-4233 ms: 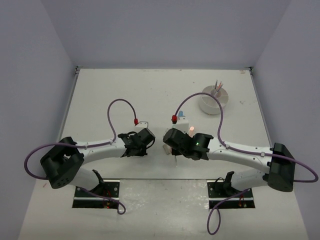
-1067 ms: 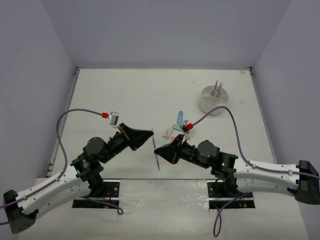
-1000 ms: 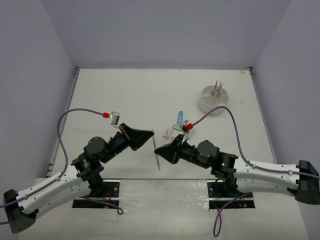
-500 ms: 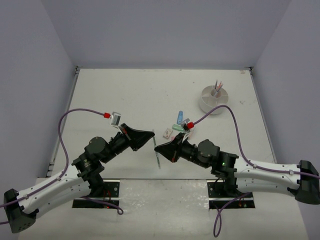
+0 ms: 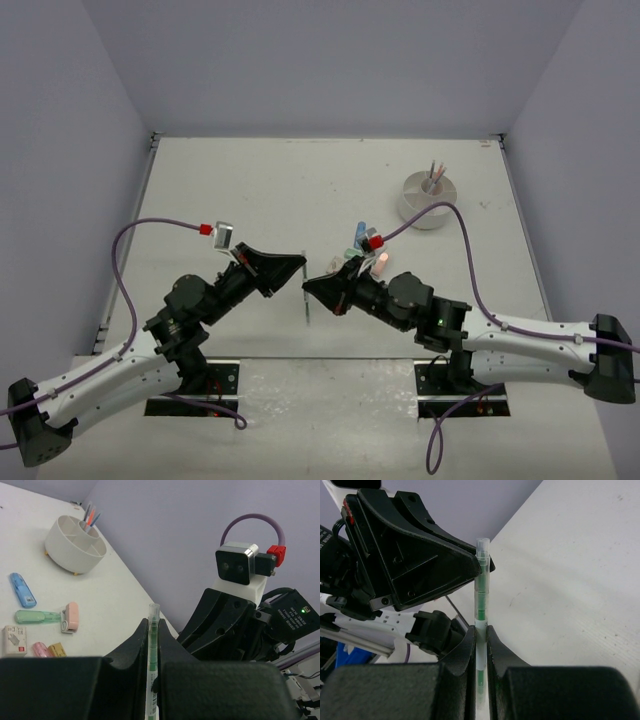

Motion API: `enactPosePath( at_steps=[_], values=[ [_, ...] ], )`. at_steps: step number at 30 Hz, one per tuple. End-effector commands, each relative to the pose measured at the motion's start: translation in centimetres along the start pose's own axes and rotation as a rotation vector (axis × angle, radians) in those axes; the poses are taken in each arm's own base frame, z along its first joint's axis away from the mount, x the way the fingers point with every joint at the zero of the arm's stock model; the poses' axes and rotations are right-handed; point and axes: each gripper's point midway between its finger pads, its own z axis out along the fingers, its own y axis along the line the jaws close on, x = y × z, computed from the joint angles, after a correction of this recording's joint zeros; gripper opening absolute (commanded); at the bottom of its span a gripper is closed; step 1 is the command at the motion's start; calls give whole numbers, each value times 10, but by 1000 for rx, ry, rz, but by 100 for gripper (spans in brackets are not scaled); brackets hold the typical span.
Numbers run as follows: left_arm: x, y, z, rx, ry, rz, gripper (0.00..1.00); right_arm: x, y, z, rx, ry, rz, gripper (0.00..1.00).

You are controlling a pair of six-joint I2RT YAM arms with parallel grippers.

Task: Sort the stationery into containers
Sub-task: Close the pen cap on the pen.

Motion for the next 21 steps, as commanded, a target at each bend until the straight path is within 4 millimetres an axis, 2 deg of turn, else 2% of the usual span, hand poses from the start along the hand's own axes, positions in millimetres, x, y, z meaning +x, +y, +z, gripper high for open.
enactPosePath(
  at_steps=[1, 6, 9, 12, 14, 19, 21],
  values=[
    [9, 1, -2, -14, 59, 23, 0, -83, 35, 1, -38, -251, -16, 0],
    [5, 3, -2, -46, 69, 75, 2, -91, 31, -4, 1, -261, -60, 0],
    [4, 3, -3, -46, 77, 100, 10, -90, 34, -5, -17, -248, -84, 0],
    [1, -3, -1, -28, 73, 101, 23, -77, 45, 1, -75, -184, -129, 0],
    [0, -6, 0, -20, 75, 103, 26, -69, 45, 6, -89, -157, -134, 0],
    [-5, -13, 4, -10, 73, 110, 25, -58, 43, 10, -98, -137, -125, 0],
    [-4, -18, 3, 12, 86, 111, 14, -58, 45, 11, -104, -132, -126, 0]
  ],
)
